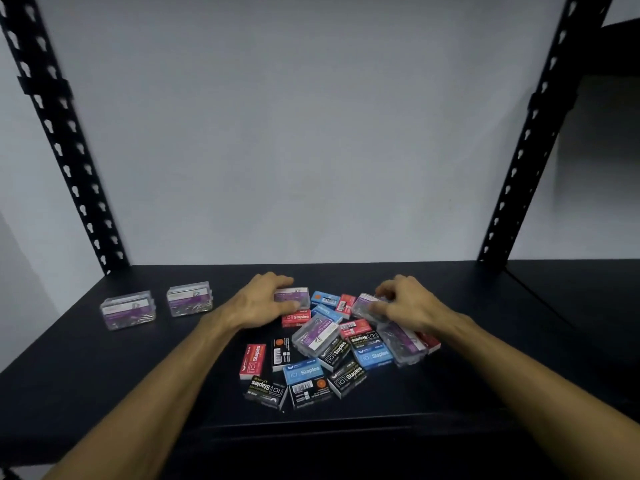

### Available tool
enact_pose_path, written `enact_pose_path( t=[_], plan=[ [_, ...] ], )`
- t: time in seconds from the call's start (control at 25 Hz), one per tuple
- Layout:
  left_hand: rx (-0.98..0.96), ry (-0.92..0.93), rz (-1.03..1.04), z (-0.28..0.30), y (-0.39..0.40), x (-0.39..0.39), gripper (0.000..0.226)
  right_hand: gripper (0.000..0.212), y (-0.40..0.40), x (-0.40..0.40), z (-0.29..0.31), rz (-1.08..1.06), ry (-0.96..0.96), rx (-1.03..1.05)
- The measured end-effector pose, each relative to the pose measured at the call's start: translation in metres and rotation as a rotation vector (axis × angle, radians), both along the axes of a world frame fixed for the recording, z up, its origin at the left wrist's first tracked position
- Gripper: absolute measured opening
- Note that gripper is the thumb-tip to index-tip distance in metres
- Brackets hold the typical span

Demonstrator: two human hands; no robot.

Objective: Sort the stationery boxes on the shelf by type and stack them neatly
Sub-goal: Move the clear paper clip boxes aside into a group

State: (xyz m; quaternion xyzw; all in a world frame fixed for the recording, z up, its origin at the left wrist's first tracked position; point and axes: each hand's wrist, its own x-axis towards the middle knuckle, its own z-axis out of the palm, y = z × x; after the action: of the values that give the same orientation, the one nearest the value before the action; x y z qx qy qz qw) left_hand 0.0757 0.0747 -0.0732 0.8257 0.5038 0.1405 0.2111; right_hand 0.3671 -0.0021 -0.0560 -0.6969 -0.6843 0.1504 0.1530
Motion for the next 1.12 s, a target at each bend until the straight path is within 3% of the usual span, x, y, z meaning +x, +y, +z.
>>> enact_pose_path(
  t=[0.16, 0.44, 0.88, 1.12],
  plan=[
    [-0.024, 0.069, 0.016, 0.001, 0.004, 0.000, 0.071, 0.055, 0.002, 0.000, -0.001, 0.019, -0.053, -0.045],
    [-0.088, -0.086, 0.011, 0.004, 0.010, 0.001, 0.047, 0.054, 0.004, 0.001, -0.001, 0.047, 0.001, -0.063],
    [-0.098, -0.238, -0.016, 0.003, 0.013, 0.001, 0.041, 0.046, 0.002, 0.004, -0.008, 0.072, 0.128, 0.015],
    [-0.121, -0.235, -0.059, 0.001, 0.013, 0.000, 0.050, 0.047, 0.005, 0.006, -0.013, 0.087, 0.198, 0.041]
  ],
)
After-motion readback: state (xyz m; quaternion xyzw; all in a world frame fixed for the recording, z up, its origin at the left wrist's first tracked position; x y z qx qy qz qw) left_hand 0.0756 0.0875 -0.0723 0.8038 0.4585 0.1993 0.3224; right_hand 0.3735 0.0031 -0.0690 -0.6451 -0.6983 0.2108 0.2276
